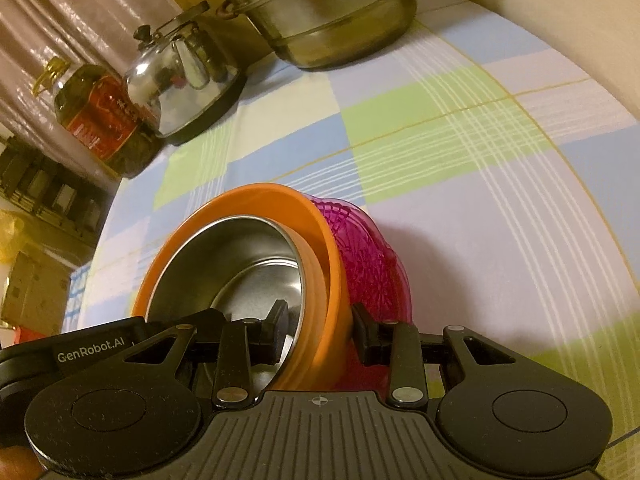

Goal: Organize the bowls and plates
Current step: 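Lower the orange bowl stack onto the pink dish stack with both grippers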

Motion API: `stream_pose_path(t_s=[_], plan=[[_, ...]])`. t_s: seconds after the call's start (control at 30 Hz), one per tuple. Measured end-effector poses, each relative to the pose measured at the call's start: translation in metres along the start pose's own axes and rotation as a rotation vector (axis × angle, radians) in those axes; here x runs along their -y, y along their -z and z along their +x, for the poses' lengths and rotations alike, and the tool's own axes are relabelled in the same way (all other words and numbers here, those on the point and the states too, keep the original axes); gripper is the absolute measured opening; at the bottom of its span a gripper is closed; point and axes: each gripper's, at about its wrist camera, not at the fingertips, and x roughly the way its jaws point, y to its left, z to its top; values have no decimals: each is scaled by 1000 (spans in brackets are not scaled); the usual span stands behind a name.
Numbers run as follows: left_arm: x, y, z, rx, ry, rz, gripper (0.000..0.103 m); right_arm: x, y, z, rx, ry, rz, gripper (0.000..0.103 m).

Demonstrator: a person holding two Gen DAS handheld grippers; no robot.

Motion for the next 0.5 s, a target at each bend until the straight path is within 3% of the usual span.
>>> stream_pose_path(t_s=[0.2, 0.5], plan=[[5, -1, -8, 33, -6, 59, 25, -2, -5, -7, 22, 6, -19, 34], [3, 1, -20, 42, 11, 59, 25, 0, -8, -23, 58, -13, -11, 34]])
